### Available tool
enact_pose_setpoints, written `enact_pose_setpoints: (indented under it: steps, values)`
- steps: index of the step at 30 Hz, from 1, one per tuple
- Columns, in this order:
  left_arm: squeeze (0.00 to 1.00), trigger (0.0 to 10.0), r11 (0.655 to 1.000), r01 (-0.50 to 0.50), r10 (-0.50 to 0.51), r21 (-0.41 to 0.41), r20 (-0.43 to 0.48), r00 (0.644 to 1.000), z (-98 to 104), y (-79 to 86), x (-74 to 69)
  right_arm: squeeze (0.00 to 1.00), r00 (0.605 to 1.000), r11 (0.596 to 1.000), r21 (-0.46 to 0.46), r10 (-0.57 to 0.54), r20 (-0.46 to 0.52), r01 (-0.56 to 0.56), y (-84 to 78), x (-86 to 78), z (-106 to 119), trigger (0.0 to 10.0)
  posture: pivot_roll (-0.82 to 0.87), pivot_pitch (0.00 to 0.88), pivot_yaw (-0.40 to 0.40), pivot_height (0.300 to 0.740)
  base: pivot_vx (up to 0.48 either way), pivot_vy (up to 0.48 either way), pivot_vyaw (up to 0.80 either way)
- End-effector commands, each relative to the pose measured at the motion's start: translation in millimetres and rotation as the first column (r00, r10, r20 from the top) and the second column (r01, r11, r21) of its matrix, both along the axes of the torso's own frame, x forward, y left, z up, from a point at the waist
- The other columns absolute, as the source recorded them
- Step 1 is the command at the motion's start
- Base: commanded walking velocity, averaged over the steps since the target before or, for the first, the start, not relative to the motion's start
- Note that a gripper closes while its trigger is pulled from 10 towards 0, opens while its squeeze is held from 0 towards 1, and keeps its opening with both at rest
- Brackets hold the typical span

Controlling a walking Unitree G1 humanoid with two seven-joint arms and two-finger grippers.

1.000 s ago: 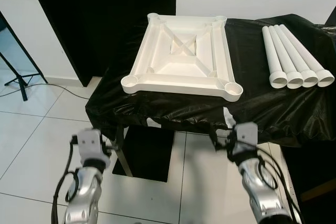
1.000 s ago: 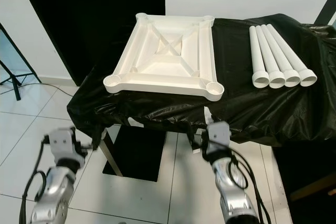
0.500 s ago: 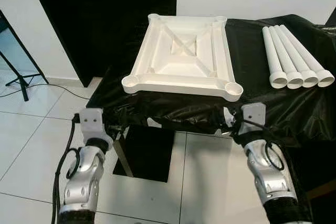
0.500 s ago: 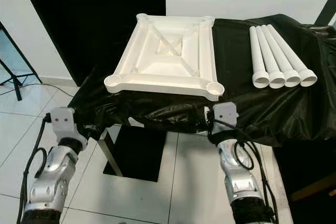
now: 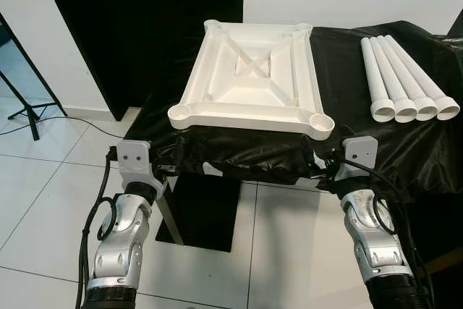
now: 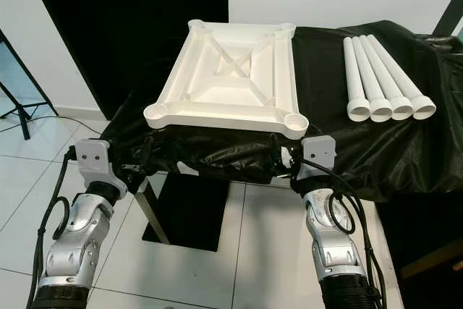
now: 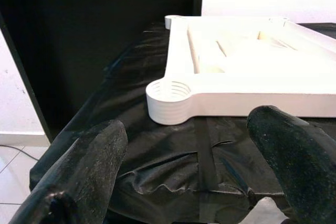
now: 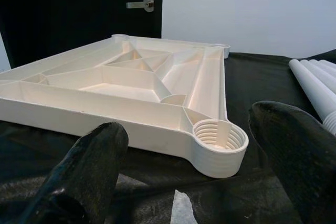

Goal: Building children table

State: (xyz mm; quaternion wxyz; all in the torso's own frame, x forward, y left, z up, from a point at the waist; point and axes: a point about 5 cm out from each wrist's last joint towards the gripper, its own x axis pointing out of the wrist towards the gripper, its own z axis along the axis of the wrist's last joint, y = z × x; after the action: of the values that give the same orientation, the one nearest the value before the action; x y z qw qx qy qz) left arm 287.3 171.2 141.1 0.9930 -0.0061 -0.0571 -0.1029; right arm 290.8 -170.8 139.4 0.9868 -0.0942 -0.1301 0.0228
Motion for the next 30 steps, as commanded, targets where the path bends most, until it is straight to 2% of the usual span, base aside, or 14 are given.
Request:
enact_pose_setpoints:
  steps: [1,2,6,30]
  values:
    - [0.00,10.0,1.000,0.013,-0.013,0.021,-0.002,1.000,-0.3,-1.7,0.7,0.00,1.000,1.000,0.000,-0.007,-0.004,0.007,-0.4,1.3,0.4,10.0,0.02,0.000,0.020,0.740,0.000,0.000,0.00]
    - [0.00,10.0,0.999,0.044,-0.044,0.018,0.004,0.999,2.3,-5.1,2.1,0.00,1.000,1.000,0.003,-0.018,0.001,0.018,-2.0,3.8,2.8,10.0,0.02,0.000,0.020,0.740,0.000,0.000,0.00]
    - [0.00,10.0,0.998,0.066,-0.066,0.023,0.007,0.998,4.0,-6.7,2.1,0.00,1.000,1.000,0.003,-0.028,0.003,0.028,-4.2,4.8,4.8,10.0,0.02,0.000,0.020,0.740,0.000,0.000,0.00]
    - [0.00,10.0,0.997,0.080,-0.080,0.018,0.028,0.996,13.8,-6.9,1.6,0.00,0.998,0.999,-0.010,-0.041,0.037,0.041,-3.5,5.6,12.5,10.0,0.03,0.000,0.020,0.740,0.000,0.000,0.00]
